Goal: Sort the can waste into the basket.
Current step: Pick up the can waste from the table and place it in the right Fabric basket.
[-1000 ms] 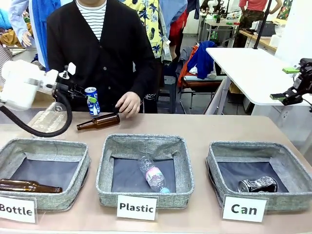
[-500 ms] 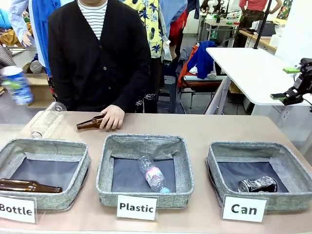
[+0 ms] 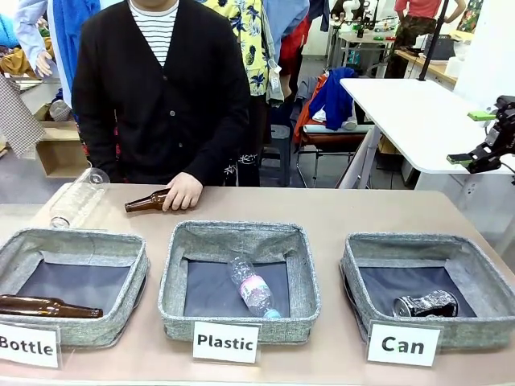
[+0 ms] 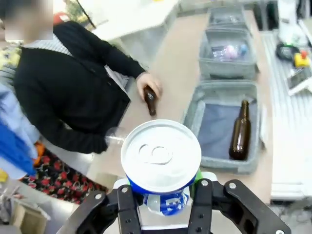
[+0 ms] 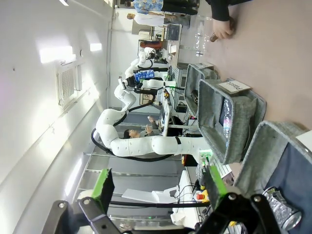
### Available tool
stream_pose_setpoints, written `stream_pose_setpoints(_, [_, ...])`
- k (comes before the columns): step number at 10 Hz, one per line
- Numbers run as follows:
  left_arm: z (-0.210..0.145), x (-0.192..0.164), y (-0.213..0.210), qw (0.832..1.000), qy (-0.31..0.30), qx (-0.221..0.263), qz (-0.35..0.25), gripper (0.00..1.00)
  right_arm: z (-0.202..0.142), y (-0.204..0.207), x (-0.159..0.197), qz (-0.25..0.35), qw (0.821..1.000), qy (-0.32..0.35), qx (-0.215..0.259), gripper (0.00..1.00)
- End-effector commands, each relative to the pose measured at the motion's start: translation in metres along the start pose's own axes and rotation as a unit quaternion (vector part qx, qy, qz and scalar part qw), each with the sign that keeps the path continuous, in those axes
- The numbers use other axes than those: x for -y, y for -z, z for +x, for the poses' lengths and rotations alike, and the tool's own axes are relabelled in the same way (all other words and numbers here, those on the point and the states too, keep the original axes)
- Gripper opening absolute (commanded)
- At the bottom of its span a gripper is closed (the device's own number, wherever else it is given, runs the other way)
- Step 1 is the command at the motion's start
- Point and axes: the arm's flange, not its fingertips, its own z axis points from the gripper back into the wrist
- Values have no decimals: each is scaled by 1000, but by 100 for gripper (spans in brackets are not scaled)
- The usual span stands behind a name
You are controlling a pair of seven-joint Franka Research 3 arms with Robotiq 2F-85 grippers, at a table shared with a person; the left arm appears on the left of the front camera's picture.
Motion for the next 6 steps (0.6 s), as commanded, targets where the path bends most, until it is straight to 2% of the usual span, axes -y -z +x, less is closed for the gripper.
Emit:
stream_pose_setpoints(1, [8, -7, 15, 999, 11, -38, -25, 36, 0, 0, -1, -2, 1000, -11, -7, 100])
stream_pose_setpoints(3, [8, -7, 15, 999, 11, -38, -25, 36, 0, 0, -1, -2, 1000, -11, -7, 100])
stream_pose_setpoints(4, [-2, -4, 5, 1000, 1, -8, -8, 44, 0, 0, -1, -2, 1000, -11, -7, 100])
stream_pose_setpoints(5, [-3, -17, 32, 999, -2, -4, -32, 44, 0, 0, -1, -2, 1000, -11, -7, 100])
stream_pose_setpoints(6, [19, -15, 35, 999, 27, -6, -29, 44, 0, 0, -1, -2, 1000, -11, -7, 100])
